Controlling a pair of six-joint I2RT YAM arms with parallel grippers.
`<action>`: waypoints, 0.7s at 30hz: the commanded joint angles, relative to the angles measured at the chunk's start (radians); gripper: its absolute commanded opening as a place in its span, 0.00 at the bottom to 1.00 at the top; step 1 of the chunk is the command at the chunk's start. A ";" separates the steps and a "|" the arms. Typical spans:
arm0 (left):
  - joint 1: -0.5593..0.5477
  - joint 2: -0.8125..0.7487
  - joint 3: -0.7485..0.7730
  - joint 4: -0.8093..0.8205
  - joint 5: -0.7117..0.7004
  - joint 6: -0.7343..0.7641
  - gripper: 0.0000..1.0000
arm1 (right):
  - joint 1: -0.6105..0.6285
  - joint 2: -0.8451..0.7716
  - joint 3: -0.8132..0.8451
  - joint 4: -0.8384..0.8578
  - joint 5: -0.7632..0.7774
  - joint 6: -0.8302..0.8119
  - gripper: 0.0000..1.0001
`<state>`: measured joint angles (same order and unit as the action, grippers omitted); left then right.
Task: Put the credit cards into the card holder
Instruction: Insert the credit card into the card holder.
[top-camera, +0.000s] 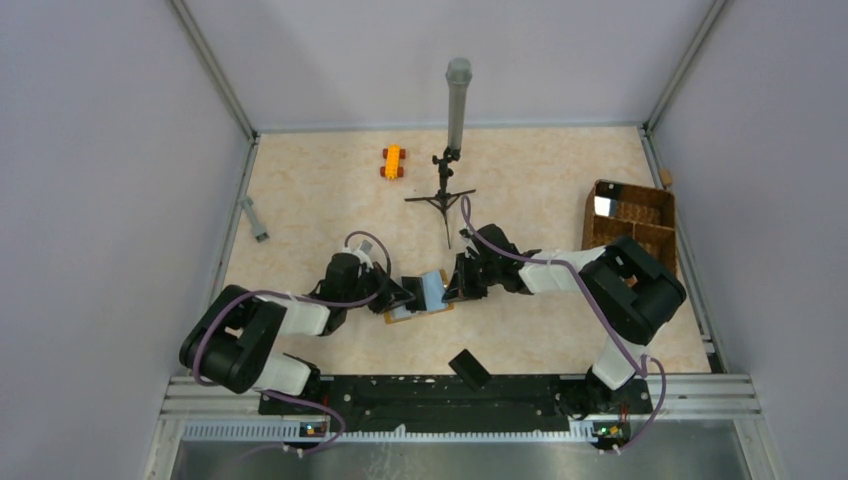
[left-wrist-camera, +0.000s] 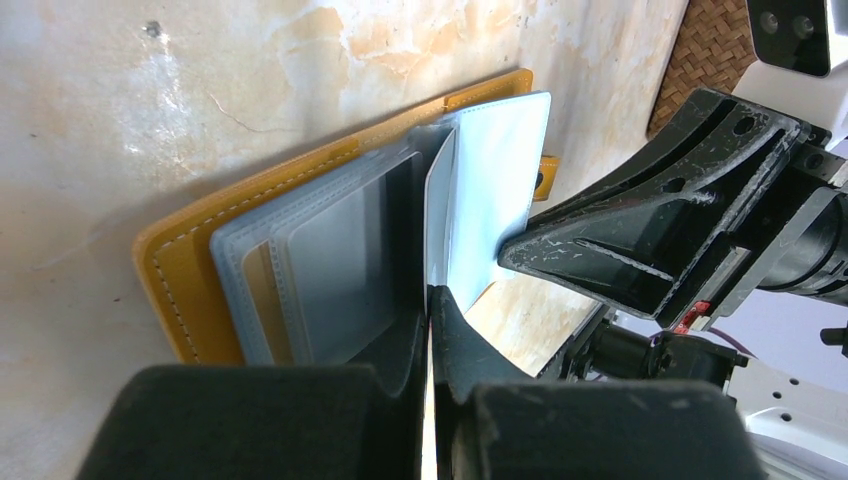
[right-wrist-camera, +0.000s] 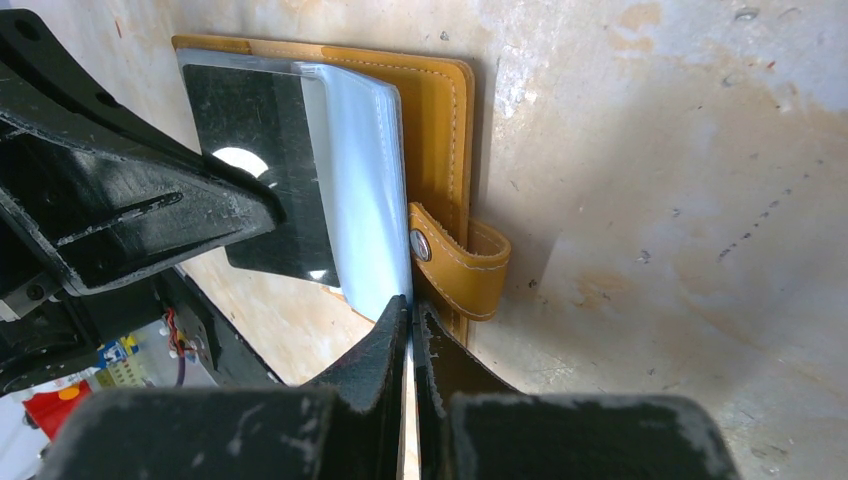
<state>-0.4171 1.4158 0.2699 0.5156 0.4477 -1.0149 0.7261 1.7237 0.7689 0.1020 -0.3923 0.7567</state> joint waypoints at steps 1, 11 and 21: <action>0.008 0.027 -0.033 0.007 -0.067 0.029 0.00 | 0.015 0.028 -0.008 -0.048 0.072 -0.013 0.00; -0.022 0.083 -0.050 0.087 -0.047 -0.028 0.00 | 0.015 0.030 -0.005 -0.049 0.070 -0.017 0.00; -0.024 -0.003 0.025 -0.164 -0.124 0.061 0.21 | 0.015 0.019 -0.008 -0.061 0.088 -0.016 0.00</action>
<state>-0.4374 1.4620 0.2646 0.5789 0.4393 -1.0466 0.7261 1.7237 0.7689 0.1017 -0.3912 0.7567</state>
